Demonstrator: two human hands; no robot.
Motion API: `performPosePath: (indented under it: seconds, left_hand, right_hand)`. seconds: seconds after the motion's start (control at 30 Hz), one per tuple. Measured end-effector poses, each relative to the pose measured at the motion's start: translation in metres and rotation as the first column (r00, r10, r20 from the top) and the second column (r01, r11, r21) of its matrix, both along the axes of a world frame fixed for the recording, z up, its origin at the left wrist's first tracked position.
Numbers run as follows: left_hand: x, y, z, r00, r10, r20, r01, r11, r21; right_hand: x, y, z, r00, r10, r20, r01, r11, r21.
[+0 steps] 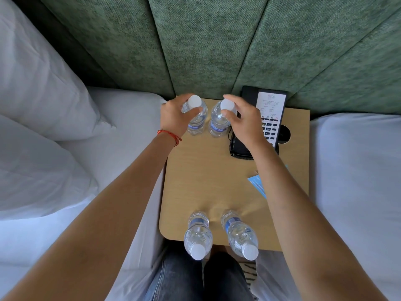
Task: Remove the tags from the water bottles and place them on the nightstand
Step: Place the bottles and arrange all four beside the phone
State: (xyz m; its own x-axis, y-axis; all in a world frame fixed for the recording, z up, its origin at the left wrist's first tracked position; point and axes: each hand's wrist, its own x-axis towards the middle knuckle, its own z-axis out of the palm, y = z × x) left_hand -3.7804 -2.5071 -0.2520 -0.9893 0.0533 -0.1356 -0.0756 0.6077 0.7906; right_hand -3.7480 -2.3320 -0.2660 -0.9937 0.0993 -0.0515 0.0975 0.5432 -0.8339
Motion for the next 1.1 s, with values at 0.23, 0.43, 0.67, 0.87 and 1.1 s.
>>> performPosePath:
  seconds: [0.23, 0.43, 0.67, 0.87, 1.1]
  left_hand:
    - [0.001, 0.001, 0.0, 0.999, 0.034, -0.007, -0.034, 0.999, 0.014]
    - [0.001, 0.002, 0.0, 0.999, 0.047, 0.005, -0.047, 0.998, 0.041]
    - [0.002, 0.002, 0.0, 0.996, 0.092, 0.015, -0.092, 0.994, 0.052]
    - [0.006, 0.006, -0.002, 0.986, 0.163, 0.021, -0.164, 0.985, 0.056]
    - [0.008, 0.009, -0.002, 0.977, 0.214, 0.023, -0.215, 0.976, 0.039]
  right_hand:
    - [0.001, -0.012, -0.005, 0.981, -0.191, -0.023, 0.19, 0.982, -0.016]
    - [-0.003, -0.001, -0.001, 0.998, -0.065, 0.02, 0.066, 0.996, -0.054]
    - [-0.003, 0.005, 0.001, 0.997, 0.031, 0.07, -0.027, 0.997, -0.067]
    - [-0.003, 0.008, 0.003, 0.989, 0.096, 0.111, -0.089, 0.994, -0.066]
    - [-0.002, 0.008, 0.004, 0.982, 0.128, 0.136, -0.117, 0.989, -0.087]
